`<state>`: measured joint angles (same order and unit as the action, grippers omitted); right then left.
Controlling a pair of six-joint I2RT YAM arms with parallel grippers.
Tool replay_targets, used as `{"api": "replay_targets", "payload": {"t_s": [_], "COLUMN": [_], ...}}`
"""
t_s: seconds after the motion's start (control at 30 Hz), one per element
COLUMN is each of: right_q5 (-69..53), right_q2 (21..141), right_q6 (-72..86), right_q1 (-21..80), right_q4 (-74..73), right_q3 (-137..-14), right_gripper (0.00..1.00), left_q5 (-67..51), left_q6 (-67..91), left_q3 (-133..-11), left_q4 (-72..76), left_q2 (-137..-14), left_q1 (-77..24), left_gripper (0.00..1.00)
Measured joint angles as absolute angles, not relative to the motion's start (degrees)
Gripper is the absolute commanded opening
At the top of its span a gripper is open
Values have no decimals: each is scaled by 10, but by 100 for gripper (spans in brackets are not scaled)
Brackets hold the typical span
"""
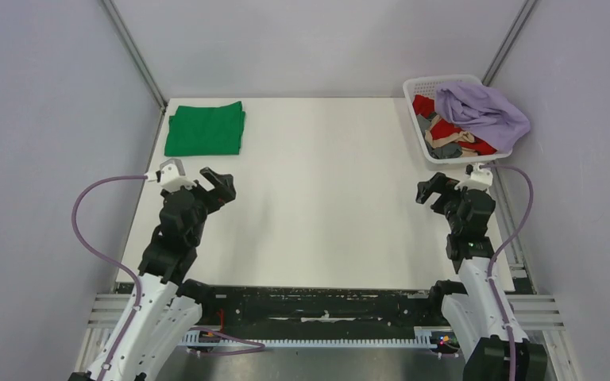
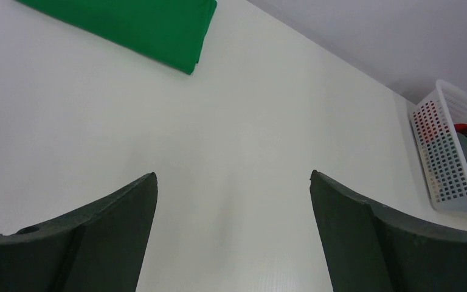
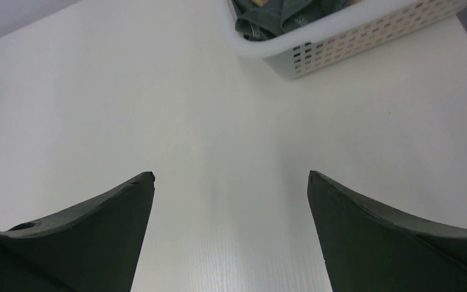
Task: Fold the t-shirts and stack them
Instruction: Grab crumpled tshirt from bin with the right arm
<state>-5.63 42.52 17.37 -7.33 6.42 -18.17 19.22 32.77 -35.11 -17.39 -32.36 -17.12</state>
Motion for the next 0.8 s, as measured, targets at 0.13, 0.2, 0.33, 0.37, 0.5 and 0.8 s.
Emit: {"api": "replay_targets", "payload": {"t_s": [0.13, 0.2, 0.33, 0.37, 0.5, 0.8], "right_q5": [-37, -15, 23, 35, 50, 39], "right_q2": [460, 496, 620, 669, 839, 1147], "right_q6": [174, 175, 155, 138, 27, -201], "right_q1": [-73, -74, -74, -74, -76, -87], "right_q4": [83, 103, 130, 130, 151, 55], "right_q3": [-232, -273, -392, -444, -619, -930], "right_gripper": [98, 98, 98, 98, 98, 63], "left_q5": [192, 194, 198, 200, 209, 221], "left_q6": [328, 328, 328, 328, 327, 324], "left_q3": [-345, -343, -340, -340, -340, -340], "left_q4": [-165, -158, -148, -146, -143, -131], "left_q2": [-315, -316, -328, -332, -345, -341], "left_q1": [-171, -171, -171, -171, -171, -171], "left_gripper": [100, 100, 100, 100, 100, 100]}}
